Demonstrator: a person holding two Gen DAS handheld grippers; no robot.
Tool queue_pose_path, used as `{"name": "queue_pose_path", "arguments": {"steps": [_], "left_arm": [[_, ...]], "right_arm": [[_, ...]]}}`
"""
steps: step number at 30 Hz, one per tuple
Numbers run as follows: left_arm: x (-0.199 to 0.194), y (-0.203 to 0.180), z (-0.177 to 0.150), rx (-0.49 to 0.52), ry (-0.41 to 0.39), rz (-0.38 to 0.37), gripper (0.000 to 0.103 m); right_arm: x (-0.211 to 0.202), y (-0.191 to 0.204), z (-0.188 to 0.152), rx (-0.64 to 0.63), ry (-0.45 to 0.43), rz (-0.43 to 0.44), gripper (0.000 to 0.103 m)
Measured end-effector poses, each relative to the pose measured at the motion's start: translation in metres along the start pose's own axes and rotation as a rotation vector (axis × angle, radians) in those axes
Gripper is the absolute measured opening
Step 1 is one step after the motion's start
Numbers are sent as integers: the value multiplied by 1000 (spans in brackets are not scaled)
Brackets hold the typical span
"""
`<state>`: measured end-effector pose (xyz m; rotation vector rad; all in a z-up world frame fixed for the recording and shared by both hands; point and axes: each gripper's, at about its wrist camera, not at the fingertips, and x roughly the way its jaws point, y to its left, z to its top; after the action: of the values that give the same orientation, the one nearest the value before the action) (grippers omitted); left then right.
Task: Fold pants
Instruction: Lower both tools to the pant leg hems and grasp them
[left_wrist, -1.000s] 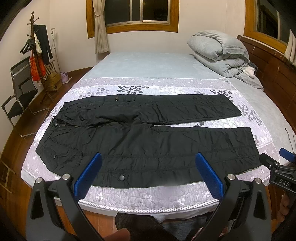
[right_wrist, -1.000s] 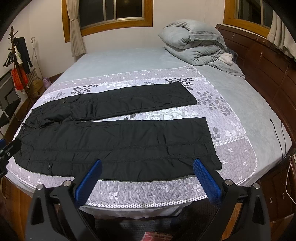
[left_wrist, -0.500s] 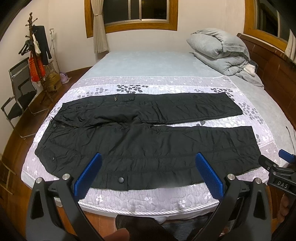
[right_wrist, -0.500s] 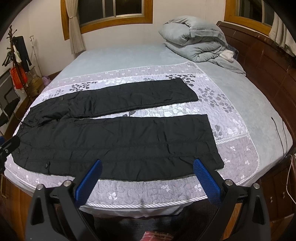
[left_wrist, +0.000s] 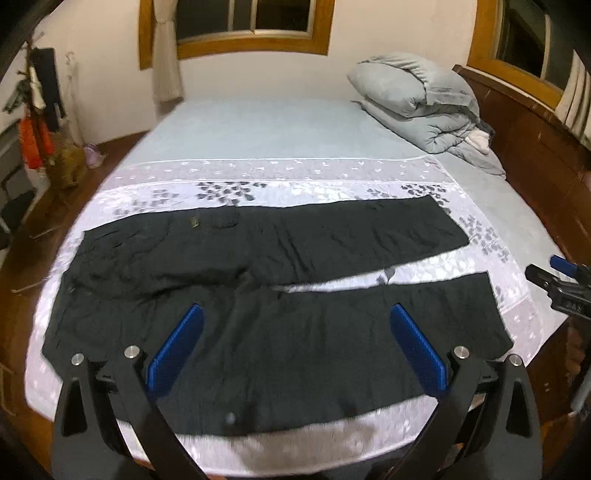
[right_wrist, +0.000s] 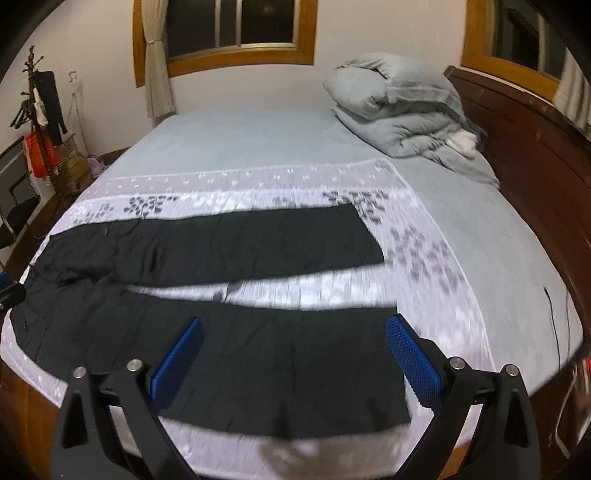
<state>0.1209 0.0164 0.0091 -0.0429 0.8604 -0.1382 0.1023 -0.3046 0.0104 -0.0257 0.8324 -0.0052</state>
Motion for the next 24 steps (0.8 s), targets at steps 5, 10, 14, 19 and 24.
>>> {"name": "queue_pose_path", "arguments": {"steps": [5, 10, 14, 19, 24], "left_arm": [[65, 26, 67, -6, 54, -13, 100], [146, 56, 116, -37, 153, -105, 100], [226, 81, 138, -53, 244, -126, 100], [294, 99, 148, -35, 293, -135, 100], [345, 85, 161, -74, 310, -272, 100]], "right_arm": [[77, -34, 54, 19, 69, 71, 99], [156, -53, 91, -7, 134, 109, 99], [218, -63, 105, -33, 202, 156, 99], [283, -75, 113, -60, 254, 170, 99], [319, -68, 129, -56, 270, 337, 99]]}}
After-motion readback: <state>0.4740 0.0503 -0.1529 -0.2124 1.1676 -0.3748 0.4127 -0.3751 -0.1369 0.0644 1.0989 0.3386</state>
